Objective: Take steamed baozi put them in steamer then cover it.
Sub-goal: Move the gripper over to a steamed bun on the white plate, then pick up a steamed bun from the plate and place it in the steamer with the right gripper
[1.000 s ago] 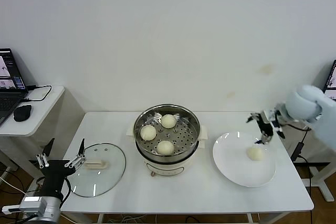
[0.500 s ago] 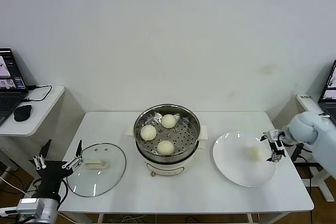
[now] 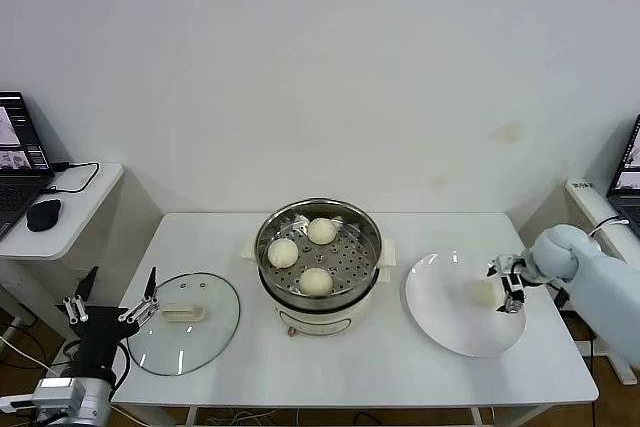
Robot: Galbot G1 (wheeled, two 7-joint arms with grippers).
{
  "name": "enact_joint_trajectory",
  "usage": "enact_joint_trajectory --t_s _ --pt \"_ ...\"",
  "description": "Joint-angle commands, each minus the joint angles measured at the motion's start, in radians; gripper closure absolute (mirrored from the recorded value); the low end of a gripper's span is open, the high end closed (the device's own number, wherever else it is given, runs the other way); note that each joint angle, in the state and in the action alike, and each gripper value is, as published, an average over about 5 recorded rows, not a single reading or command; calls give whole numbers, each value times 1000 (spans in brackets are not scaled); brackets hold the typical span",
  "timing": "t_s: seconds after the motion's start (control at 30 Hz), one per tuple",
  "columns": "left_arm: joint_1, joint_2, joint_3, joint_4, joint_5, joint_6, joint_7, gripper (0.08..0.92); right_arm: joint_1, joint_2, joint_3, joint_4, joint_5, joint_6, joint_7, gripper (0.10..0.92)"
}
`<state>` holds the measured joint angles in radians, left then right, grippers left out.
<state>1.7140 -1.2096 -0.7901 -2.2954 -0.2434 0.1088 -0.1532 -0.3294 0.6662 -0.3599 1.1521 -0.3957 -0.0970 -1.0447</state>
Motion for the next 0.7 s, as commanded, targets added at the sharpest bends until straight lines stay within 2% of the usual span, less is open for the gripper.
enact_joint_trajectory --t_s 0.03,0.3,0.53,0.7 --pt "0 -1 3 2 1 -1 0 177 -12 59 20 -84 -24 6 10 263" --pt "0 -1 4 1 2 -2 0 177 7 71 14 -83 -17 -2 5 366" --pt "4 -3 1 -3 1 -2 0 177 87 -6 -50 -5 70 -34 -21 497" --pt "3 -2 1 -5 0 -2 0 177 286 -109 -213 96 194 -76 -43 506"
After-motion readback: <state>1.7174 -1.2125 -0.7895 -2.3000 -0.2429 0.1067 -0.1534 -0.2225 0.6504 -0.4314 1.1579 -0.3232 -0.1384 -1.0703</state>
